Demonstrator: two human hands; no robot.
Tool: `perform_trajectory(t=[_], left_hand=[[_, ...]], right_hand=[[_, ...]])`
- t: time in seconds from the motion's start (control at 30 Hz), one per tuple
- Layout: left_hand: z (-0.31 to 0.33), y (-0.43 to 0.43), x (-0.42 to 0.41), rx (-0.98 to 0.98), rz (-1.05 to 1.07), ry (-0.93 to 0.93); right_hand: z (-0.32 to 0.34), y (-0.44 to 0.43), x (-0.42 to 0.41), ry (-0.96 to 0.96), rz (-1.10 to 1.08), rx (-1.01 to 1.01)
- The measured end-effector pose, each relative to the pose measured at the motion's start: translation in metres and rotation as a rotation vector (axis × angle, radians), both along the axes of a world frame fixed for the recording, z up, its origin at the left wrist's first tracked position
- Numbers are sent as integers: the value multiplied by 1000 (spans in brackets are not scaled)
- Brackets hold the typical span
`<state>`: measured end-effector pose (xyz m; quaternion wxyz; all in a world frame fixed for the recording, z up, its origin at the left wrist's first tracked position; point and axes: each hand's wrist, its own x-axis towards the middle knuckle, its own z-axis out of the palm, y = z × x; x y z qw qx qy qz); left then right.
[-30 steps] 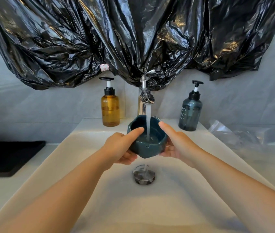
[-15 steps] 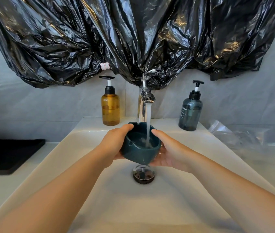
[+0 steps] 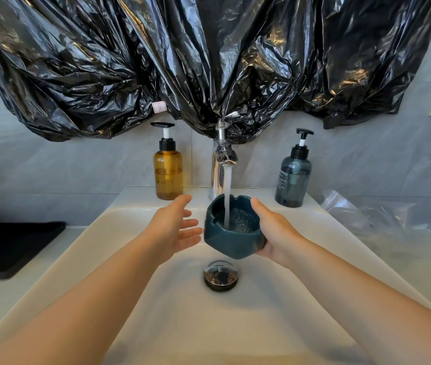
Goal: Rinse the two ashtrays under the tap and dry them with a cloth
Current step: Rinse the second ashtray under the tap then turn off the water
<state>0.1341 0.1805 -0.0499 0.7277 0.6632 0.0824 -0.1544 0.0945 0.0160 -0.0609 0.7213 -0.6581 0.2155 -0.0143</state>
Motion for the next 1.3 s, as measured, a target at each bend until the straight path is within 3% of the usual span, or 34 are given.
perform_trajectory(t=[0.27,0.7,0.93,1.0,1.1,1.2,1.3], left_hand=[[3,2,3,67,48,4],[-3,-2,-3,106,-156,60],[-3,2,-6,-21,-178,44],[-3,2,-6,-7,-144,11],[-4,2,-5,44,-102,-46],[-7,2,-3,76,-91,-75],[-9,2,-2,119,-91,-104]], right_hand=[[0,14,-3,66,85,67],[5,15,1,7,-3,97],[3,16,1,23,118,105],[10,11,3,-41,136,-81],[29,-4,8,-303,-29,-517],[58,-7,14,-575,-60,-686],[89,-2,28,-710,-22,-857]])
